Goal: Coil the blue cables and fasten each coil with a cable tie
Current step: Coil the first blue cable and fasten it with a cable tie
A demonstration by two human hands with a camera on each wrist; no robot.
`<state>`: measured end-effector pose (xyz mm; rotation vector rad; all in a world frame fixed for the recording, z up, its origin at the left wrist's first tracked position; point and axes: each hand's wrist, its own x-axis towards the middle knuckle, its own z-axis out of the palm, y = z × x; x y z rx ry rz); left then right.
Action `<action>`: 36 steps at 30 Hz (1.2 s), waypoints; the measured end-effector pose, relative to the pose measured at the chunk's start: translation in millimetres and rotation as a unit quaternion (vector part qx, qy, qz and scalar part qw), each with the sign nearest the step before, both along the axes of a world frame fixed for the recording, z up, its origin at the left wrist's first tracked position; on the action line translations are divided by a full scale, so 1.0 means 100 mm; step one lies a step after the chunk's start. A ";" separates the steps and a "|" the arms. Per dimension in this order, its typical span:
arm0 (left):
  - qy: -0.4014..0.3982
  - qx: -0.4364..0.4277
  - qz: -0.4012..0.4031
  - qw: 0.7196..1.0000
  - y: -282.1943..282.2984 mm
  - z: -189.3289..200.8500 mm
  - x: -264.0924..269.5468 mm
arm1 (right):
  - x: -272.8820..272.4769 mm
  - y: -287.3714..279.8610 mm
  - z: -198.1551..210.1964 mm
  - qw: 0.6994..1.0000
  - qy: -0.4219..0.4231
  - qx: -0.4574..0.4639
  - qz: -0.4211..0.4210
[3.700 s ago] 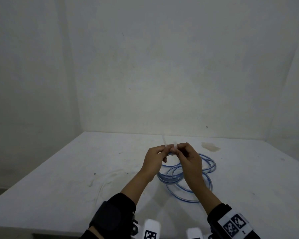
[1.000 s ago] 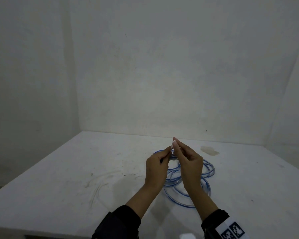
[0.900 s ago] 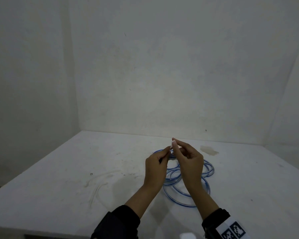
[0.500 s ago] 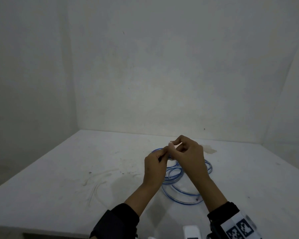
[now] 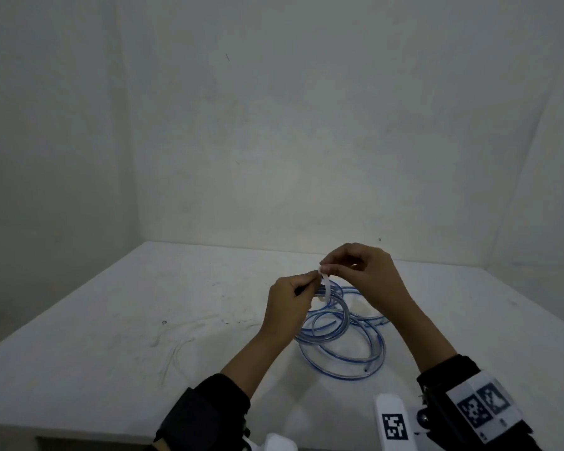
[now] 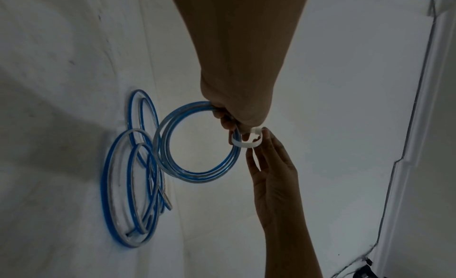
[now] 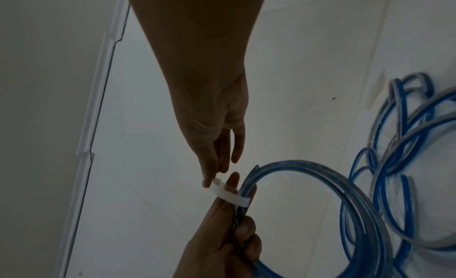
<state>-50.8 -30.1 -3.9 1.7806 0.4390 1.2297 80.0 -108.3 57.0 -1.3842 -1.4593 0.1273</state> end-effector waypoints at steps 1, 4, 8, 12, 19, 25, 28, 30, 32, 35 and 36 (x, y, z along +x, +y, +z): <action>0.001 -0.005 -0.004 1.000 -0.01 0.00 0.00 | 0.01 0.00 0.03 1.000 -0.025 -0.002 0.006; 0.015 -0.018 -0.027 0.999 -0.03 0.03 -0.02 | 0.04 -0.01 0.07 0.992 -0.124 0.033 0.015; 0.029 -0.047 -0.055 0.997 -0.03 0.06 -0.01 | 0.04 -0.04 0.05 0.979 -0.194 0.051 0.020; 0.011 -0.083 -0.077 0.993 -0.08 0.09 -0.03 | 0.06 -0.04 0.04 0.970 -0.236 0.056 0.005; 0.037 -0.098 -0.088 0.991 -0.13 0.17 -0.05 | 0.06 -0.02 0.05 0.970 -0.241 0.029 -0.012; 0.050 -0.110 -0.116 0.986 -0.09 0.21 -0.10 | 0.06 -0.03 0.05 0.987 -0.162 0.024 -0.005; 0.044 -0.120 -0.107 0.986 -0.08 0.18 -0.09 | 0.08 -0.03 0.05 0.988 -0.156 0.013 0.004; 0.034 -0.135 -0.109 0.984 -0.08 0.16 -0.08 | 0.07 -0.04 0.08 0.988 -0.155 0.013 0.015; 0.029 -0.141 -0.113 0.983 -0.08 0.15 -0.08 | 0.05 -0.06 0.10 0.987 -0.155 0.015 0.025; 0.027 -0.141 -0.122 0.982 -0.08 0.14 -0.07 | 0.03 -0.04 0.12 0.986 -0.158 0.035 0.027; 0.026 -0.144 -0.128 0.981 -0.08 0.14 -0.07 | 0.03 -0.04 0.13 0.985 -0.167 0.045 0.021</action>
